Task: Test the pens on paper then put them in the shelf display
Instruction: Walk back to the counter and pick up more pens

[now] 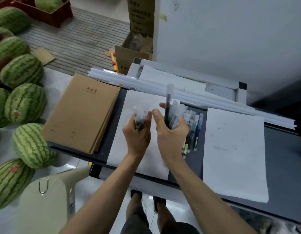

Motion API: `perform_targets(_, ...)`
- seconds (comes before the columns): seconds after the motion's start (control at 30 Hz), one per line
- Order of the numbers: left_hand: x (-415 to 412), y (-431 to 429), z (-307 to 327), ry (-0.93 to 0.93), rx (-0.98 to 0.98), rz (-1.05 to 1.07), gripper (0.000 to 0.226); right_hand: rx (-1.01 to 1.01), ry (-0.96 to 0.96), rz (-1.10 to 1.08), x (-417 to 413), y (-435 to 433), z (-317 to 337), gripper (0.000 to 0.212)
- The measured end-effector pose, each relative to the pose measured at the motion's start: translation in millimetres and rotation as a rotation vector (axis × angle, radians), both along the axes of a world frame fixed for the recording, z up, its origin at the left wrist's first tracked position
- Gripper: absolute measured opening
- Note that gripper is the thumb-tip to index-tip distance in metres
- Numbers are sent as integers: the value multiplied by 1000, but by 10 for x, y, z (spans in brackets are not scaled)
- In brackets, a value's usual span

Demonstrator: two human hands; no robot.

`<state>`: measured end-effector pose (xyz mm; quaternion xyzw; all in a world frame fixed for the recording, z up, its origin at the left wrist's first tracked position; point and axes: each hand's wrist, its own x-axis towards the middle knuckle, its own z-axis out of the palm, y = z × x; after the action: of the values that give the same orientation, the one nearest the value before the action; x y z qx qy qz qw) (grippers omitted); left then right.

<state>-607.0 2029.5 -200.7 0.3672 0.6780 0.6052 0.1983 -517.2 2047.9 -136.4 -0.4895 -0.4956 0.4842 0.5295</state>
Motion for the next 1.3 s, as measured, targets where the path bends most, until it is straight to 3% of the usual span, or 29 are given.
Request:
perform_targets(0.1,-115,63,-30,-14,56,105,52,40,13,-111,-93,64,-148,48)
perform_targets(0.23,-232,68,-190,86,175,57,68,134,-78,-105,-254,159,-424,50)
perform_targets(0.4,-200,-19,-288,106,189,120,53,105,-100,-43,-353,77,-768,58)
perform_targets(0.73,-264,-99,-306,80,109,124,54,177,-152,-14,-389,37,-662,42)
perform_targets(0.87,-261,-128,-321,73,125,91,44,163,-107,6,-334,36,-696,37)
perform_targets(0.97,-267,-165,-325,50,78,95,36,152,-179,-10,-316,22,-715,41)
perform_targets(1.07,-262,-179,-300,61,24,97,32,160,-225,-23,-318,14,-700,30)
perform_targets(1.3,-264,-186,-204,4,88,78,37,129,-233,38,-339,-7,-627,30)
